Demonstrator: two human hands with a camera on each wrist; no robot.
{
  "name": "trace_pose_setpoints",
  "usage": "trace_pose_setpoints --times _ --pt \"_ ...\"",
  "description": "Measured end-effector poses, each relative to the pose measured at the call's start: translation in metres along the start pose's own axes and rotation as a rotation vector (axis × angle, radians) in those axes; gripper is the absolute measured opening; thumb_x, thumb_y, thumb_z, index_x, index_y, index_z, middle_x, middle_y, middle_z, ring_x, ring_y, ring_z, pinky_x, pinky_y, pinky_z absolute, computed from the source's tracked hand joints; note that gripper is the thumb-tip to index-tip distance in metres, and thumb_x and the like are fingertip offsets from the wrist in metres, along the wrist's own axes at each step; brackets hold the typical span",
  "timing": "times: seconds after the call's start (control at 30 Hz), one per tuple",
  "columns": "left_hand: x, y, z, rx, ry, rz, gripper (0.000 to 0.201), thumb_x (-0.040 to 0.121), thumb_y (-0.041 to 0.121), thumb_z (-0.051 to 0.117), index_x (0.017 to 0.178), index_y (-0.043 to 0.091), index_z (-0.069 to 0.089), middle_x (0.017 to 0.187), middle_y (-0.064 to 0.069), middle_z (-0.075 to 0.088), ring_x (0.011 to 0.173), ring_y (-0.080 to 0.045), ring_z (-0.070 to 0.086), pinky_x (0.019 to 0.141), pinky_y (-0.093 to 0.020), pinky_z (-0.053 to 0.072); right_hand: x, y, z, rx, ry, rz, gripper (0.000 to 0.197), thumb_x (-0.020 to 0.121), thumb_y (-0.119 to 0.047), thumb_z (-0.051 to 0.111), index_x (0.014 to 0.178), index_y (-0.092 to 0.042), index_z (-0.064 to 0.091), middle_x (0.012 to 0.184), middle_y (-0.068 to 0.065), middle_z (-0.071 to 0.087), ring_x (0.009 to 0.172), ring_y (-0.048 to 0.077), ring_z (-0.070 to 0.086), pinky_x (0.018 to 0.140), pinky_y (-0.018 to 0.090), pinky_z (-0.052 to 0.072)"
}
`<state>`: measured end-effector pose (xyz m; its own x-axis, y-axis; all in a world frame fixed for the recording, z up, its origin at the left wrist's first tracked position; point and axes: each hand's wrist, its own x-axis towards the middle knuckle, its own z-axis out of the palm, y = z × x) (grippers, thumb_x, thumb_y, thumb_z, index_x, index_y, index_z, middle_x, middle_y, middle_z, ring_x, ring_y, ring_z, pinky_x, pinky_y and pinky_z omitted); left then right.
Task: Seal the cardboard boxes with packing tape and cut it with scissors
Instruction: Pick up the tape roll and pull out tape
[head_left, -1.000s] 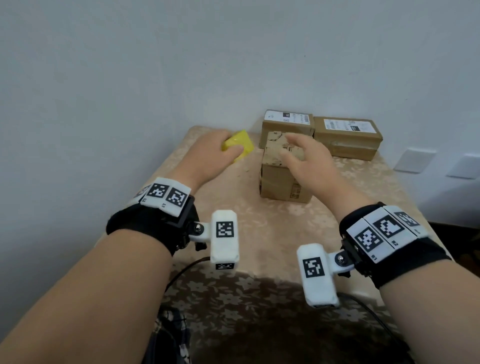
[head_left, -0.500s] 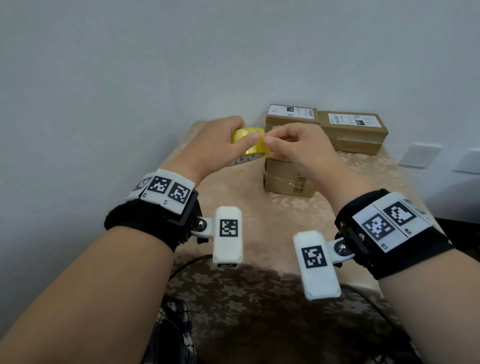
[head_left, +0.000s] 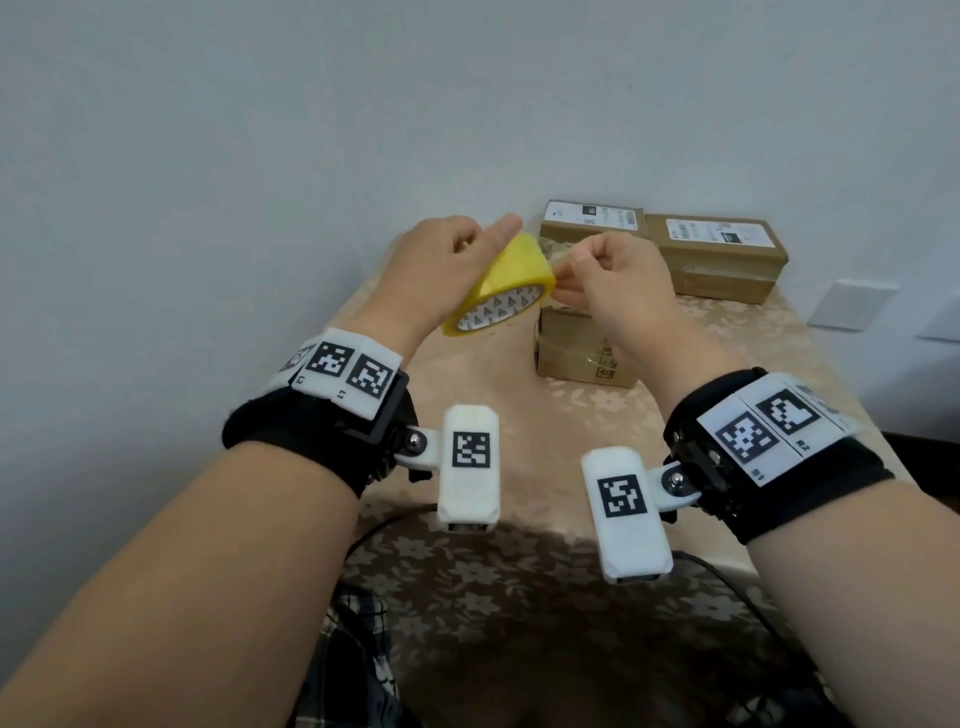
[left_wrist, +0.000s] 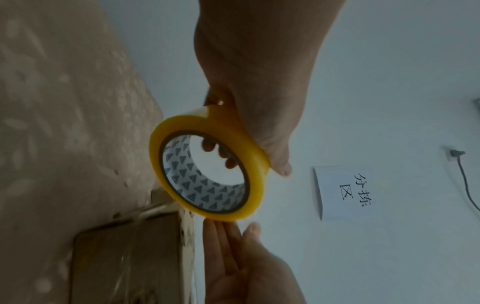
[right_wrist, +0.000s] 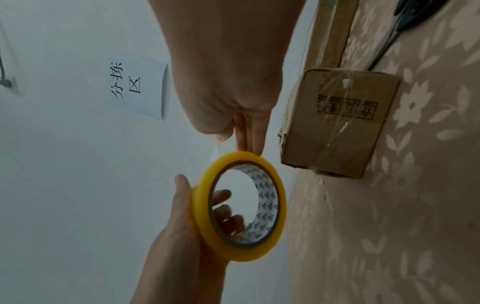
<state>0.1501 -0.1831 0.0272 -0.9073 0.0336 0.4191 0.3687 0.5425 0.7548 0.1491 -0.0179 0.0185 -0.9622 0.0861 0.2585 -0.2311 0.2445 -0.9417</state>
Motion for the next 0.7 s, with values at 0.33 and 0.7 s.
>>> trace_pose_setpoints --times 0.33,0.7 --pt "0.004 0.002 0.000 -0.018 0.123 0.143 0.058 0.088 0.043 0.061 0.051 0.019 0.023 0.050 0.006 0.018 0.047 -0.009 0.020 0.049 -0.025 0.020 0.006 -0.007 -0.003 0.166 -0.053 0.031 0.019 0.089 -0.014 0.065 0.106 -0.005 0.062 0.086 0.007 0.067 0.073 0.011 0.063 0.068 0.020 0.049" --pt "0.031 -0.010 0.010 0.492 -0.106 0.165 0.064 0.086 0.064 0.046 0.056 0.007 0.044 0.053 -0.004 0.041 0.061 -0.024 0.044 0.064 -0.040 0.034 0.021 -0.011 -0.022 -0.162 -0.002 0.144 0.015 0.085 -0.013 0.069 0.076 0.000 0.069 0.092 0.003 0.070 0.065 0.001 0.049 0.077 0.025 0.046"
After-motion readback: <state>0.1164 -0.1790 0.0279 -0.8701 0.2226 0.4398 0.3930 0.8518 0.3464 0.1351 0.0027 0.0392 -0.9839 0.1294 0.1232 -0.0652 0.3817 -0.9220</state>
